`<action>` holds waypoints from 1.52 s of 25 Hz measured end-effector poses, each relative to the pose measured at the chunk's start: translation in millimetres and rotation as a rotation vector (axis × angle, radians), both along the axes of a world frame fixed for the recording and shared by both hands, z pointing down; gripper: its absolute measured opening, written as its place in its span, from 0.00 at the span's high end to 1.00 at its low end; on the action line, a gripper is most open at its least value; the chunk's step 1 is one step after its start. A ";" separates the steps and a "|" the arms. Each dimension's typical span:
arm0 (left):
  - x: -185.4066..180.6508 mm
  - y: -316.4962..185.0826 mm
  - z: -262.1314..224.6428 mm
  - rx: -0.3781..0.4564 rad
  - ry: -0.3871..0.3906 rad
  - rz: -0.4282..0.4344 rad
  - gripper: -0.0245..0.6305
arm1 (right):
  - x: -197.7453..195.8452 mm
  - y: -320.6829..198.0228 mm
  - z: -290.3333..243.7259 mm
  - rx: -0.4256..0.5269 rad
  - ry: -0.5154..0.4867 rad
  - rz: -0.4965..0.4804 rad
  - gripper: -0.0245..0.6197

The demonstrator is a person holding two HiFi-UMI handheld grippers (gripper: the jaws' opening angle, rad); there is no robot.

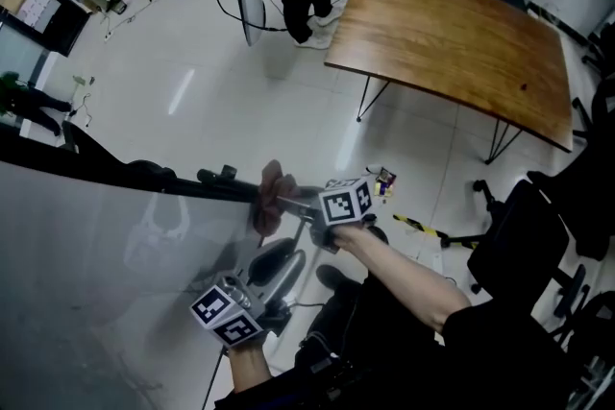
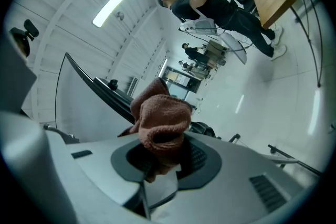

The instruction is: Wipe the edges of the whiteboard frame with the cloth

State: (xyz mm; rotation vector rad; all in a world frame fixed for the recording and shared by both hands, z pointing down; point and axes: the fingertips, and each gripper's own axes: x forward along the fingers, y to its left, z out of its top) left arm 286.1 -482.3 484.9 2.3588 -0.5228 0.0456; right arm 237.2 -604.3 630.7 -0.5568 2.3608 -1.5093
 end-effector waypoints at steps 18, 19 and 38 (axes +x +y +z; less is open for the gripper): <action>-0.6 -2.0 32.3 -0.067 0.041 -0.033 0.79 | -2.8 2.0 45.8 -0.129 -0.029 0.043 0.80; -1.6 -1.6 34.4 -0.072 0.042 -0.036 0.79 | -3.3 2.3 48.4 -0.136 -0.031 0.046 0.80; -8.9 1.7 49.8 -0.101 0.049 -0.022 0.79 | -9.1 8.2 90.0 -0.290 -0.094 0.116 0.80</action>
